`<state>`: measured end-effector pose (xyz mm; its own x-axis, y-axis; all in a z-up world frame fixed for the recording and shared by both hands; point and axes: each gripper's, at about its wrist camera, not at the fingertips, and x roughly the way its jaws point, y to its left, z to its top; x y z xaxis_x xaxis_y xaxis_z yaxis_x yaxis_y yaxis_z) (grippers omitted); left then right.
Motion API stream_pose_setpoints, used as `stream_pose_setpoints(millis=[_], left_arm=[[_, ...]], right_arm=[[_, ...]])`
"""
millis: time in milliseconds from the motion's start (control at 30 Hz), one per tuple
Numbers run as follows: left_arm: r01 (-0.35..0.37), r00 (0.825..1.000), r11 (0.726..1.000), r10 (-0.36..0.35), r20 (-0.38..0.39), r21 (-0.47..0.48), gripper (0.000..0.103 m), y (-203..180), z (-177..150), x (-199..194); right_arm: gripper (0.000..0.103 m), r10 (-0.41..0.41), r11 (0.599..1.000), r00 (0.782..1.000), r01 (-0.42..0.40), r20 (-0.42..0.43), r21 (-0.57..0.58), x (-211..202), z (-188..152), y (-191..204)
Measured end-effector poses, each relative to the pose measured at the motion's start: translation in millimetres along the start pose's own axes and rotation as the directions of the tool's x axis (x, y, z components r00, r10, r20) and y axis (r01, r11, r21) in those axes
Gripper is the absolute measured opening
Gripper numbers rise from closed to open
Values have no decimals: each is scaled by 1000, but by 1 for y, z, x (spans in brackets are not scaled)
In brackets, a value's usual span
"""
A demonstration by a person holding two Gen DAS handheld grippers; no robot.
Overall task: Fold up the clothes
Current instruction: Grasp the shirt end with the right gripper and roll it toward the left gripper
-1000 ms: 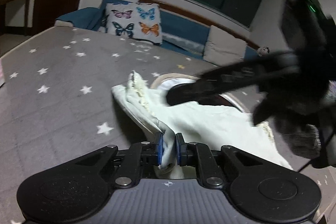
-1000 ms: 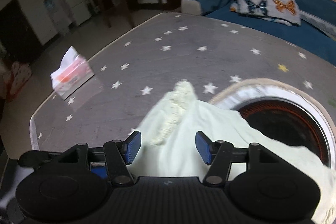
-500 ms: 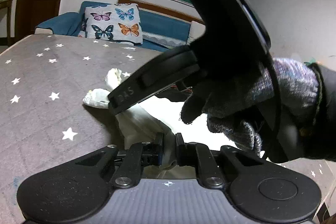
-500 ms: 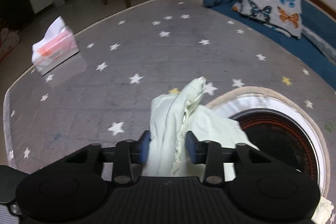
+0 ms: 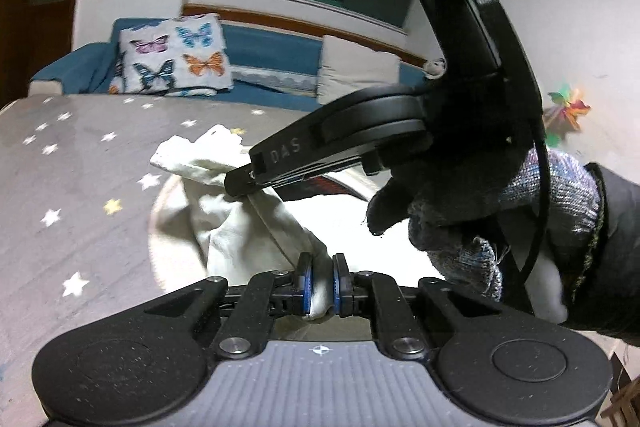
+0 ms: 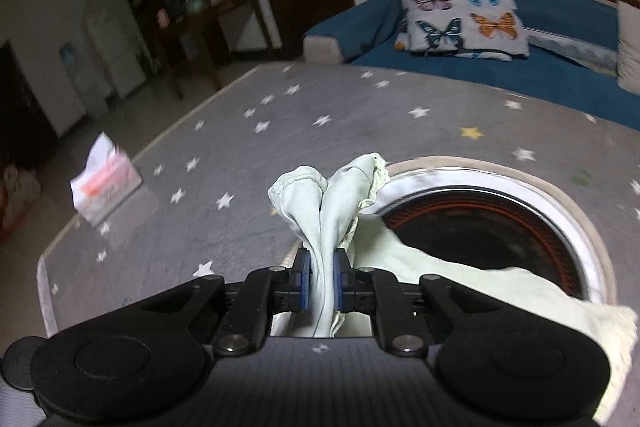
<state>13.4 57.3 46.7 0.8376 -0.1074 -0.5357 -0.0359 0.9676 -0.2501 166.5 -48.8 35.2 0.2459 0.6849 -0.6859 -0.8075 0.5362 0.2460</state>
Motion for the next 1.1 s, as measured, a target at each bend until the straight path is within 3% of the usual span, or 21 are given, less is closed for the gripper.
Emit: stream_pose_setpoints(millis=[333,633,833,900,967,1033,1100], left_arm=[[131,990,984,-125,-58,120,10,-79,18,47],[178,975,965,-146,-166,194,10,-120,3,89],[187,965,958,-137,-224,219,13,-124,-6,108],[192,963,954,-137,-233,231,16,-127,-9,110],[202,963,950,-148,-227,238,24,-126,-9,105],[212,962,946,-158,-221,244,41,-125,-9,99],[221,962,942,-169,-215,251,44,-123,-10,94]], right_arm=[[11,-69,987,994,55,88,154,-69,-26,-90],[11,-60,957,995,34,81,289,-79,-63,-155],[24,-93,953,990,59,102,298,-88,-76,-165],[45,-108,952,988,70,112,296,-92,-79,-165],[45,-122,952,985,81,122,294,-96,-83,-166],[49,-136,952,982,92,132,293,-100,-86,-167],[54,-149,951,978,103,142,291,-104,-90,-168]])
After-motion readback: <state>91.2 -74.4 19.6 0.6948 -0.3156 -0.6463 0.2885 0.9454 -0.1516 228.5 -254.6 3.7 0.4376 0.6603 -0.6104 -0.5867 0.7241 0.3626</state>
